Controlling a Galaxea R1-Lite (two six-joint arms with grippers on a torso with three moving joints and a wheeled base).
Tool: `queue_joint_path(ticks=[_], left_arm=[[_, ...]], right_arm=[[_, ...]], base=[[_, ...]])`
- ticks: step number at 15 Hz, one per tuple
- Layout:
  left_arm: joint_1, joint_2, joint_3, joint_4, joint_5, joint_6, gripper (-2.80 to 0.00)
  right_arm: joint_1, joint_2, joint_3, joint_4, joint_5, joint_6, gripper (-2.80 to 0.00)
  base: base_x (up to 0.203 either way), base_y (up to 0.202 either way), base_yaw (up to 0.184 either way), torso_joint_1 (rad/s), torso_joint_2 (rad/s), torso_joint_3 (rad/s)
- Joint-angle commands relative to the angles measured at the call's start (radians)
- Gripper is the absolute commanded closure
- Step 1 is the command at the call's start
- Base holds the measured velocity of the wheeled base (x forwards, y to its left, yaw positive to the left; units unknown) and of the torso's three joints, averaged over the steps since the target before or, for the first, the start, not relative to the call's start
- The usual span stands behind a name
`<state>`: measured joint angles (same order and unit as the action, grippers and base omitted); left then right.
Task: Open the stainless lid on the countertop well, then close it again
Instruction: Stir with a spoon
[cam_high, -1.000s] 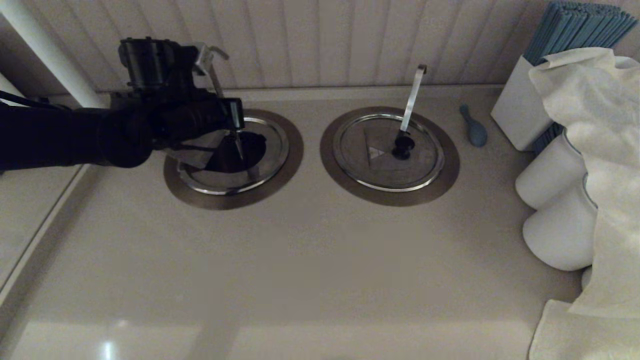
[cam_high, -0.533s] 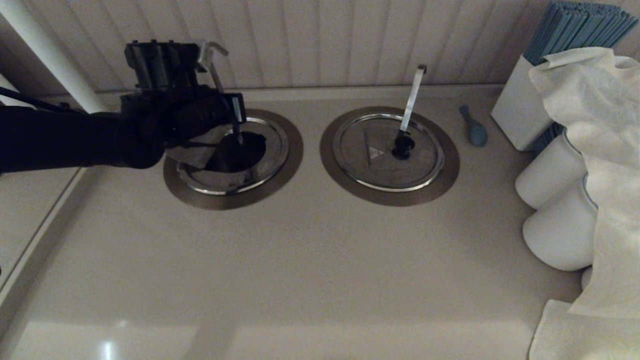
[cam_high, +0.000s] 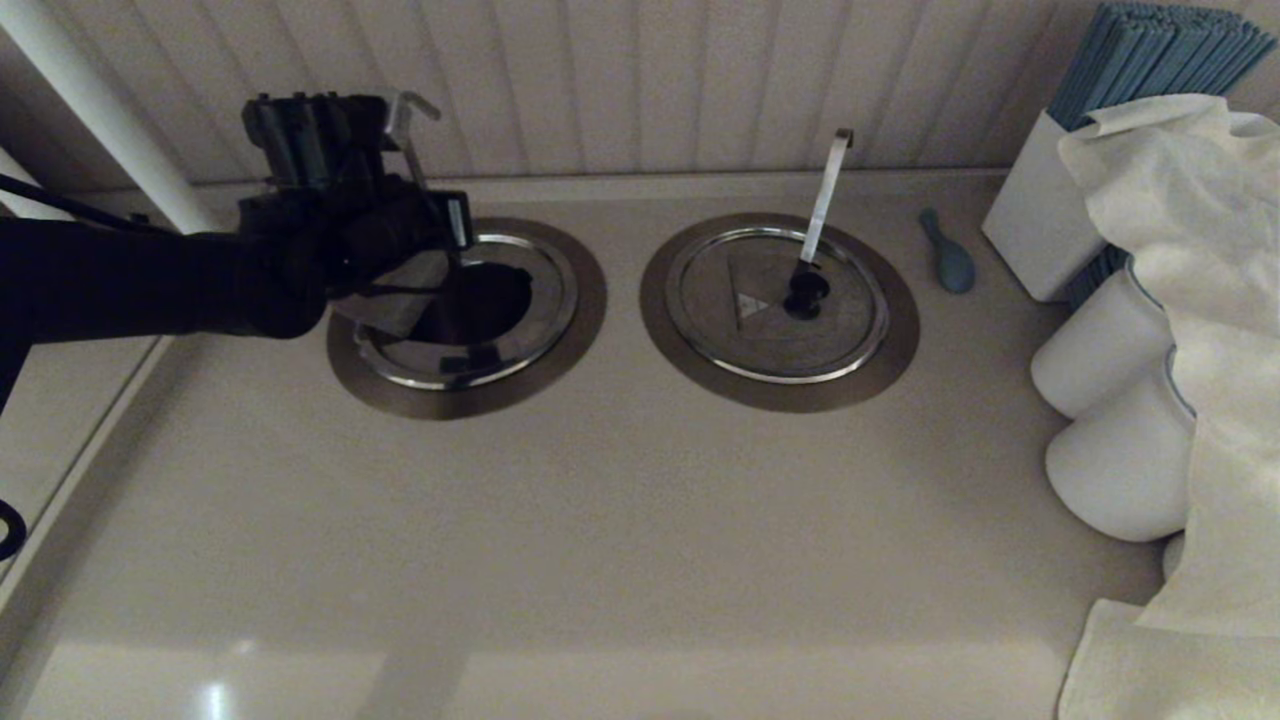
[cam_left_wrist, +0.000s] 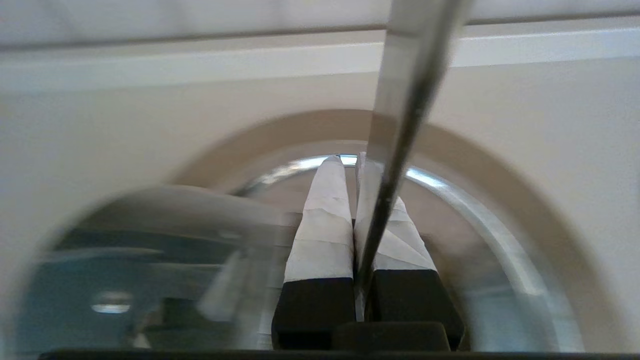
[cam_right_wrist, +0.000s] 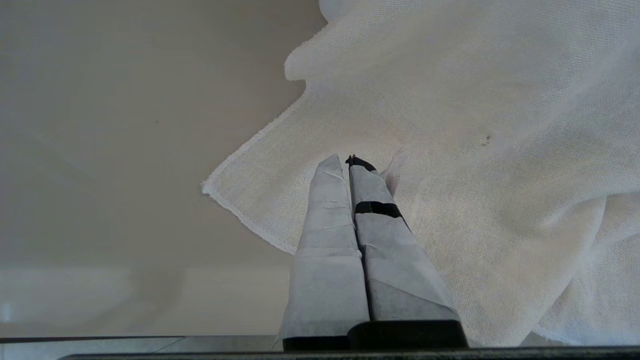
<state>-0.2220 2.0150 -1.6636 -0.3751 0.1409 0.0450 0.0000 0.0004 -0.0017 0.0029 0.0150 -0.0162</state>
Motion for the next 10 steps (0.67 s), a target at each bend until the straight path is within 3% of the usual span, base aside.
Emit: queue_joint_path(ticks=[1, 6, 8, 10], left_arm=[[0.01, -0.006, 0.006, -0.002, 0.003, 0.018, 0.0], [0.018, -0.034, 0.046, -0.002, 0.023, 0.063, 0.0], [0.018, -0.067, 0.1, -0.001, 0.02, 0.131, 0.0], [0.01, -0.07, 0.102, 0.004, 0.014, 0.127, 0.0]], right_arm=[[0.0, 0.0, 0.0, 0.0, 0.0, -0.001, 0.0], [0.0, 0.0, 0.0, 0.0, 0.0, -0.001, 0.0], [0.002, 0.0, 0.0, 0.0, 0.0, -0.001, 0.0], [0.0, 0.0, 0.0, 0.0, 0.0, -0.001, 0.0]], base=[[0.0, 0.0, 0.0, 0.0, 0.0, 0.0], [0.0, 0.0, 0.0, 0.0, 0.0, 0.0], [0.0, 0.0, 0.0, 0.0, 0.0, 0.0], [0.0, 0.0, 0.0, 0.0, 0.0, 0.0]])
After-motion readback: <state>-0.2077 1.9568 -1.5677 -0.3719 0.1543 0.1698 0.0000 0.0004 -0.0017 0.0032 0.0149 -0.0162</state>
